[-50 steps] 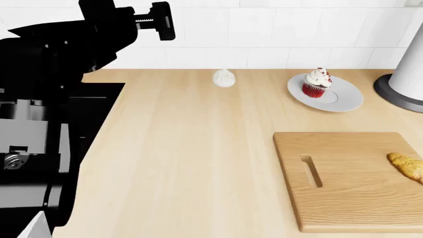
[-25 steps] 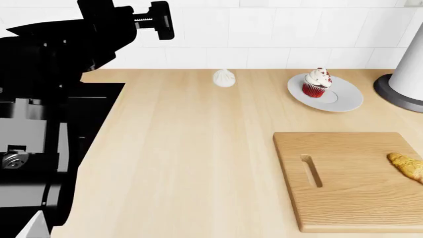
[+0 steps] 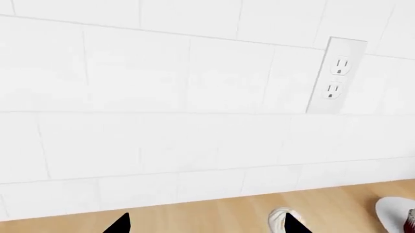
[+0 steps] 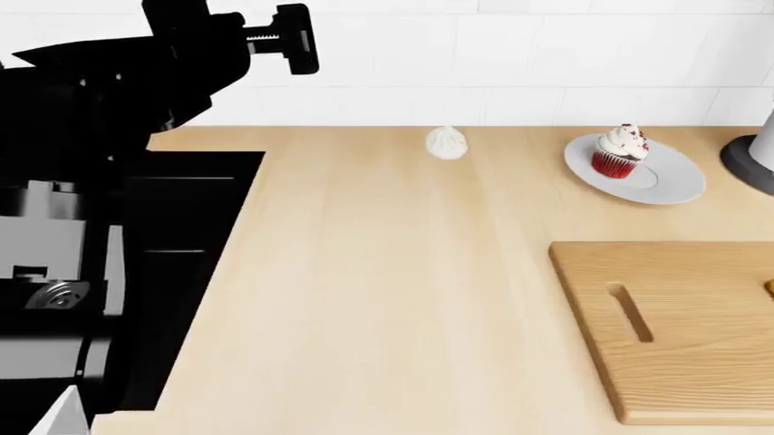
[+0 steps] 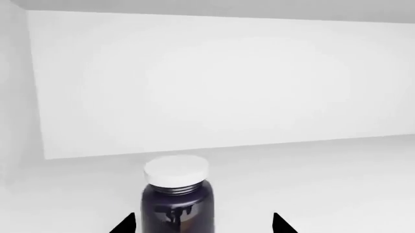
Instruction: From the different types of pastries on the counter, select a croissant and place it on the cutting board. Then retrieve a jar of jam from the cabinet and place it alongside the croissant on the cutting board.
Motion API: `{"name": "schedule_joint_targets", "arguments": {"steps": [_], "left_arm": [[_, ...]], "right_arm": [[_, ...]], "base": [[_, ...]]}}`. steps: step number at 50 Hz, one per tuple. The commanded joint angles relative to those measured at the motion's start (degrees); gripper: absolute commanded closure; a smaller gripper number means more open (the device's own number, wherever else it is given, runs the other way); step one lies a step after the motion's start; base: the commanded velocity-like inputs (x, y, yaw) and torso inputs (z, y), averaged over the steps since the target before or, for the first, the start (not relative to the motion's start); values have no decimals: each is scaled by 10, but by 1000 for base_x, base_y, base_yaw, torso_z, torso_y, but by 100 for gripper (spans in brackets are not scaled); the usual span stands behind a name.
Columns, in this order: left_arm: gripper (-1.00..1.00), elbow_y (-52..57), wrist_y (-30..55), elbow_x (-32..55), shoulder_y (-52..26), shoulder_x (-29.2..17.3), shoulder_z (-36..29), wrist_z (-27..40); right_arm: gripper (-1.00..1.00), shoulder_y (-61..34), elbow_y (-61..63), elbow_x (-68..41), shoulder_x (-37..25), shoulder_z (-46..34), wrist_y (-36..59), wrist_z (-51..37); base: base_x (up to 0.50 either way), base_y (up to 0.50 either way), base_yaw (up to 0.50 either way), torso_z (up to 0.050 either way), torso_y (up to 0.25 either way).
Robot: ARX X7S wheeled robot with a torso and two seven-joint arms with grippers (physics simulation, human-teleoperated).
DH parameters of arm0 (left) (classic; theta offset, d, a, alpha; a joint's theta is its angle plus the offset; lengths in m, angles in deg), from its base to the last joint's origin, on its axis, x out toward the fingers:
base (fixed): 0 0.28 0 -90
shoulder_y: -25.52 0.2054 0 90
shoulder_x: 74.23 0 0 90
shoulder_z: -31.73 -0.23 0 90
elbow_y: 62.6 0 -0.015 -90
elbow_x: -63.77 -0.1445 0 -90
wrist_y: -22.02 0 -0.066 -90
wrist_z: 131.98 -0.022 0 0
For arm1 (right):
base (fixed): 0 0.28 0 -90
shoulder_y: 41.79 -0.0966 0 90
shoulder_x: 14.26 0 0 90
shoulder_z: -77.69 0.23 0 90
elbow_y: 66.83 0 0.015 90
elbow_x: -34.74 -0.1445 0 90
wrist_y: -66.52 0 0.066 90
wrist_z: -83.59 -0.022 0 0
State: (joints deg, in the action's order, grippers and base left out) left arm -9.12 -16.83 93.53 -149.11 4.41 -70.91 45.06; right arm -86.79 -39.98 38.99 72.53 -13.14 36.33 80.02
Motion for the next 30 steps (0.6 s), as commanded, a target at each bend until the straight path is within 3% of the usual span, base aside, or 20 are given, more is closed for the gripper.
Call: {"name": "schedule_joint_targets", "arguments": {"steps": [1,30], "left_arm": [[-100,7,4,3,2,-1,-3,1],[-100,23,19,3,6,0,-28,-1]], "right_arm": [[-100,0,0,0,0,0,0,0],[-100,0,0,0,0,0,0,0]], "base": [[0,207,0,0,0],[1,0,0,0,0]]}}
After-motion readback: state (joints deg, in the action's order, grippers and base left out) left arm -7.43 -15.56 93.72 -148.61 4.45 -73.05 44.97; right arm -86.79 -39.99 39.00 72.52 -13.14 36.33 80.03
